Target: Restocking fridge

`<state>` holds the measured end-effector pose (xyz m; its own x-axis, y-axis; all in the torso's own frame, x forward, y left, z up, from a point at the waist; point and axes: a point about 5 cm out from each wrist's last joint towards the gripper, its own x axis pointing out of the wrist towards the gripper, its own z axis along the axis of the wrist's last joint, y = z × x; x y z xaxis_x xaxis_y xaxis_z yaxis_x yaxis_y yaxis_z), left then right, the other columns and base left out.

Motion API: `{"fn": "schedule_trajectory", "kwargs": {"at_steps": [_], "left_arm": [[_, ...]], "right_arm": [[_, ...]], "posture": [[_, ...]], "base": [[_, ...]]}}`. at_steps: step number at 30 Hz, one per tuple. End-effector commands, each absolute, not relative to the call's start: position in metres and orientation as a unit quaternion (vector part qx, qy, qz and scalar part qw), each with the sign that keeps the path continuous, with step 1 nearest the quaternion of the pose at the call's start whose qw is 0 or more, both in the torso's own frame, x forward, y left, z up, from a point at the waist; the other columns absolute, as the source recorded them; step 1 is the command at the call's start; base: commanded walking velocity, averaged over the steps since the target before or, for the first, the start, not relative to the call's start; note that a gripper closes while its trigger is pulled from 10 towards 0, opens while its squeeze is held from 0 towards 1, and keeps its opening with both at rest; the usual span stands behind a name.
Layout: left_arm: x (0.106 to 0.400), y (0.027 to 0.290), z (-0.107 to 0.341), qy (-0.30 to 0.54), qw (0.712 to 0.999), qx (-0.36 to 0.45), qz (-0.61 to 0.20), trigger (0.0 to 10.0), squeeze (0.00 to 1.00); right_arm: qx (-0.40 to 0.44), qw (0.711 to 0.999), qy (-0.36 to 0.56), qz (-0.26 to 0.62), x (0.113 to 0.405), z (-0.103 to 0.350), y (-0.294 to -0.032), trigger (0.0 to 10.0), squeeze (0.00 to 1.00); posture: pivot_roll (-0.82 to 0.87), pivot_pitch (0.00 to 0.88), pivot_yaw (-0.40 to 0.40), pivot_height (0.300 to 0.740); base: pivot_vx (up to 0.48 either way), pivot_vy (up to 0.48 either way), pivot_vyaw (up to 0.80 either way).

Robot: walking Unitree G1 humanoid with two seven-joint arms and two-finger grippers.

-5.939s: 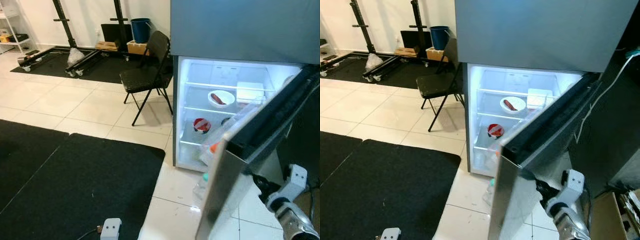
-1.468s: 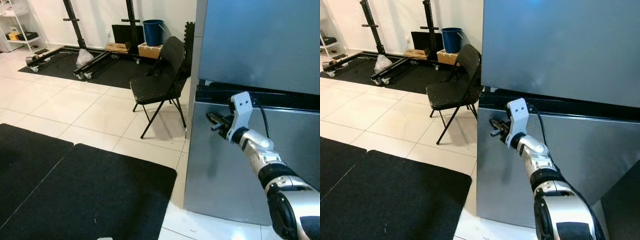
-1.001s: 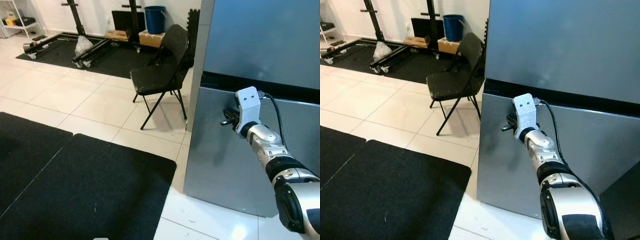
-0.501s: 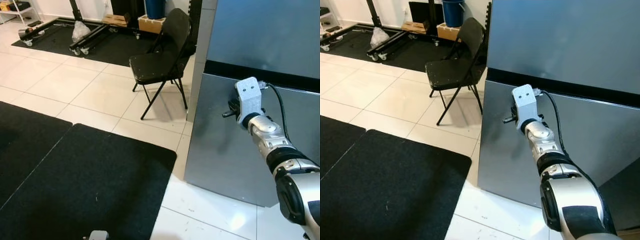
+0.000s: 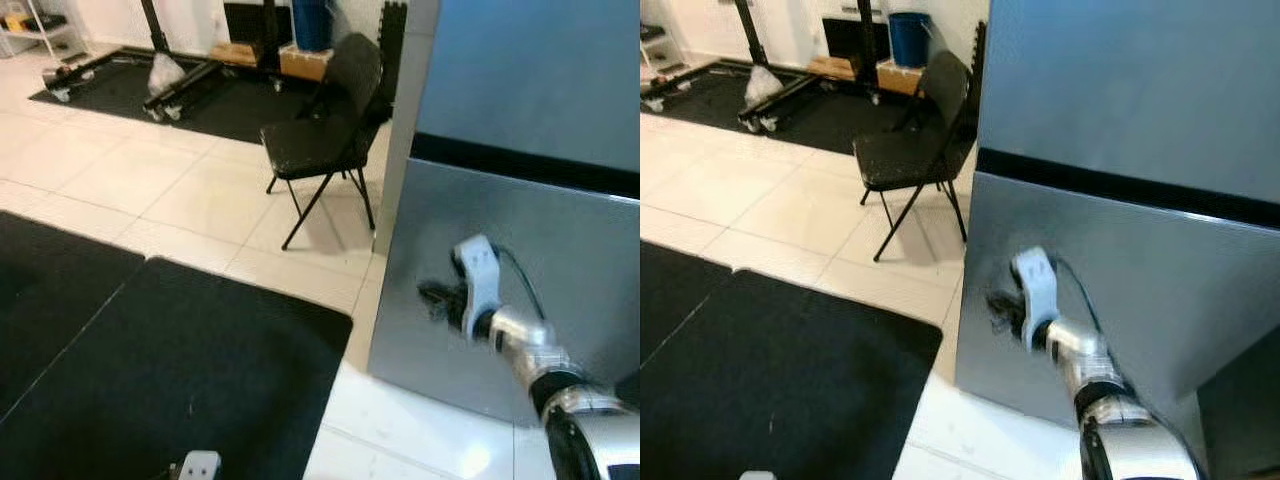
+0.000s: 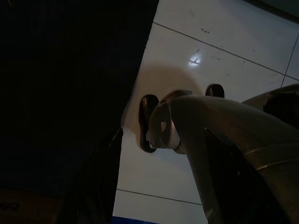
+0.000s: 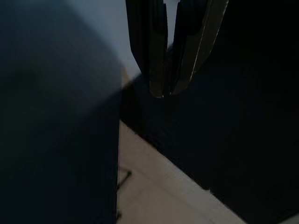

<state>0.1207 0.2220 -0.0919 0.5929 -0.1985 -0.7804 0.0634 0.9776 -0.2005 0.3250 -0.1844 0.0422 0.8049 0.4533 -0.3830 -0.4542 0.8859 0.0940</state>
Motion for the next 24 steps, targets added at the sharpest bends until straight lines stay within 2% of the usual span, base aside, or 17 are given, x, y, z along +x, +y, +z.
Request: {"fn": "schedule_trajectory", "kwargs": {"at_steps": [1,2,4,5,6,7,8,11,12,13,17,24], "left_arm": [[0.117,0.215,-0.096,0.462,0.88,-0.079,-0.071,10.0,0.0],[0.116,0.214,-0.097,0.466,0.879,-0.081,-0.066,10.0,0.0],[0.116,0.214,-0.097,0.466,0.879,-0.081,-0.066,10.0,0.0],[0.116,0.212,-0.098,0.468,0.877,-0.082,-0.063,10.0,0.0],[0.116,0.212,-0.098,0.468,0.877,-0.082,-0.063,10.0,0.0],[0.118,0.206,-0.099,0.475,0.874,-0.086,-0.06,10.0,0.0],[0.118,0.206,-0.099,0.475,0.874,-0.086,-0.06,10.0,0.0],[0.118,0.2,-0.101,0.482,0.87,-0.089,-0.058,10.0,0.0],[0.118,0.2,-0.101,0.482,0.87,-0.089,-0.058,10.0,0.0],[0.119,0.199,-0.102,0.486,0.867,-0.091,-0.055,10.0,0.0],[0.122,0.198,-0.102,0.489,0.866,-0.089,-0.053,10.0,0.0],[0.132,0.193,-0.099,0.483,0.87,-0.082,-0.055,10.0,0.0]], "right_arm": [[0.01,0.942,0.279,0.186,0.294,0.004,-0.194,10.0,0.0],[0.011,0.935,0.32,0.154,0.273,-0.017,-0.2,10.0,0.0],[0.011,0.935,0.32,0.154,0.273,-0.017,-0.2,10.0,0.0],[0.009,0.928,0.347,0.134,0.257,-0.03,-0.204,10.0,0.0],[0.009,0.928,0.347,0.134,0.257,-0.03,-0.204,10.0,0.0],[0.026,0.904,0.421,0.062,0.21,-0.061,-0.222,10.0,0.0],[0.026,0.904,0.421,0.062,0.21,-0.061,-0.222,10.0,0.0],[0.037,0.873,0.487,0.005,0.161,-0.083,-0.236,10.0,0.0],[0.037,0.873,0.487,0.005,0.161,-0.083,-0.236,10.0,0.0],[0.033,0.858,0.512,-0.005,0.139,-0.091,-0.239,10.0,0.0],[0.033,0.851,0.524,-0.021,0.127,-0.094,-0.243,10.0,0.0],[0.026,0.853,0.52,-0.037,0.129,-0.093,-0.246,10.0,0.0]], "posture": [[0.06,0.0,-0.034,0.74],[0.06,0.0,-0.036,0.74],[0.06,0.0,-0.036,0.74],[0.06,0.0,-0.036,0.74],[0.06,0.0,-0.036,0.74],[0.05,0.0,-0.038,0.74],[0.05,0.0,-0.038,0.74],[0.04,0.0,-0.036,0.74],[0.04,0.0,-0.036,0.74],[0.03,0.0,-0.034,0.74],[0.01,0.0,-0.033,0.74],[0.0,0.0,-0.036,0.74]], "base": [[0.0,0.0,0.0],[0.0,0.0,0.0],[0.0,0.0,0.0],[0.0,0.0,0.0],[0.0,0.0,0.0],[0.0,0.0,0.0],[0.0,0.0,0.0],[0.0,0.0,0.0],[0.0,0.0,0.0],[0.0,0.0,0.0],[0.0,0.0,0.0],[0.0,0.0,0.0]]}}
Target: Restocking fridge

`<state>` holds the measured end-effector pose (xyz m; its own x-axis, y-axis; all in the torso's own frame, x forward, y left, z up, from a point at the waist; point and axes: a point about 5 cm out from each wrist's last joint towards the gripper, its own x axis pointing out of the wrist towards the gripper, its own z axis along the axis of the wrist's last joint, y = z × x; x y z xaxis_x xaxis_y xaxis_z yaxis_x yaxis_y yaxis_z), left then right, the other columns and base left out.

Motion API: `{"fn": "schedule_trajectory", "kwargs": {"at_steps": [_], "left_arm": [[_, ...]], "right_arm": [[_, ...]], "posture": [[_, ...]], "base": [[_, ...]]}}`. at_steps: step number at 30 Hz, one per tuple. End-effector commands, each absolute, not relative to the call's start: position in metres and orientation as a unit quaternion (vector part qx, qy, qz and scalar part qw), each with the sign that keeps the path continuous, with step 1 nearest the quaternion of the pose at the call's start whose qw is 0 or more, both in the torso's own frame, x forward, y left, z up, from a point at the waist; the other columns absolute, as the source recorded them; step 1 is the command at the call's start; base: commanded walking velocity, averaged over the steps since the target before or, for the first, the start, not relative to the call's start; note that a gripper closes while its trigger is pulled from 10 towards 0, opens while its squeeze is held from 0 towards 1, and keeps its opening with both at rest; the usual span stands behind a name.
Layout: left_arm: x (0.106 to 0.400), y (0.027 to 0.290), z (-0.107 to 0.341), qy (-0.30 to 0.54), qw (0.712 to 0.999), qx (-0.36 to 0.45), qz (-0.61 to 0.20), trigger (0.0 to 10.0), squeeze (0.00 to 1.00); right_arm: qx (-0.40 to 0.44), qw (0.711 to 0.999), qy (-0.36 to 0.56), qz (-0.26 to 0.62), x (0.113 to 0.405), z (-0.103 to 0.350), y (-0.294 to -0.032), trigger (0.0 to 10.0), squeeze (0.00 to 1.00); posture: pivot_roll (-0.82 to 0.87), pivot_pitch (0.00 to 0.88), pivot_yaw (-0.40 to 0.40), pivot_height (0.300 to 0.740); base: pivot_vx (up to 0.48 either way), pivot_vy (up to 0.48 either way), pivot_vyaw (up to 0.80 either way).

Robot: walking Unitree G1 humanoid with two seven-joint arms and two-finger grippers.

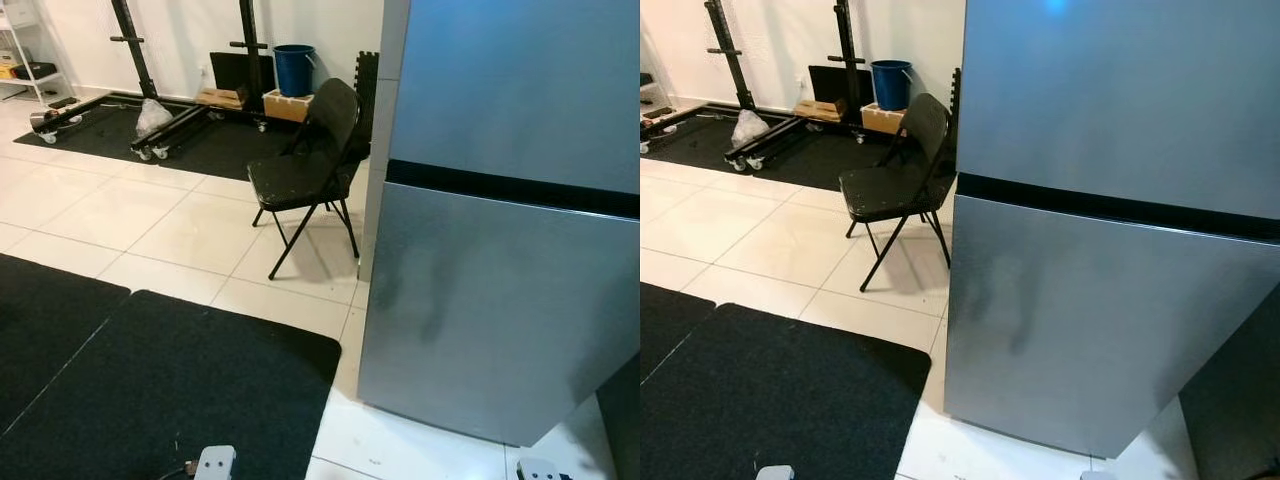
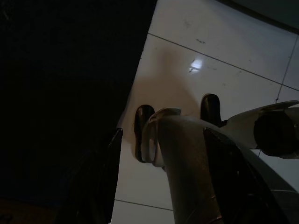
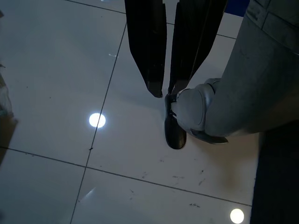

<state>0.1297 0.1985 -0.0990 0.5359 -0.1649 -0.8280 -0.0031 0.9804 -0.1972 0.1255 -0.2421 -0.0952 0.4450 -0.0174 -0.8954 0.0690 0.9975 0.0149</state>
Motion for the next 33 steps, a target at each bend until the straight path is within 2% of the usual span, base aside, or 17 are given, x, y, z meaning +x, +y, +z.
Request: {"fn": "schedule_trajectory", "kwargs": {"at_steps": [1,7,14,24,33], "left_arm": [[0.134,0.192,-0.099,0.481,0.871,-0.081,-0.056,10.0,0.0],[0.143,0.193,-0.096,0.477,0.874,-0.067,-0.06,10.0,0.0],[0.152,0.205,-0.091,0.472,0.879,-0.048,-0.05,10.0,0.0],[0.141,0.195,-0.097,0.483,0.872,-0.059,-0.049,10.0,0.0],[0.138,0.197,-0.098,0.486,0.871,-0.059,-0.044,10.0,0.0]], "right_arm": [[0.022,0.854,0.519,-0.037,0.13,-0.093,-0.246,10.0,0.0],[0.019,0.86,0.508,-0.035,0.14,-0.09,-0.243,10.0,0.0],[0.005,0.865,0.501,-0.014,0.15,-0.088,-0.237,10.0,0.0],[0.002,0.862,0.506,-0.008,0.15,-0.089,-0.236,10.0,0.0],[-0.002,0.862,0.507,0.002,0.151,-0.089,-0.233,10.0,0.0]], "posture": [[0.0,0.0,-0.036,0.74],[0.0,0.0,-0.027,0.74],[0.01,0.0,-0.027,0.74],[0.01,0.0,-0.026,0.74],[0.01,0.0,-0.024,0.74]], "base": [[0.0,0.0,0.0],[0.0,0.0,0.0],[0.0,0.0,0.69],[0.0,0.0,0.7],[0.0,0.0,0.7]]}}
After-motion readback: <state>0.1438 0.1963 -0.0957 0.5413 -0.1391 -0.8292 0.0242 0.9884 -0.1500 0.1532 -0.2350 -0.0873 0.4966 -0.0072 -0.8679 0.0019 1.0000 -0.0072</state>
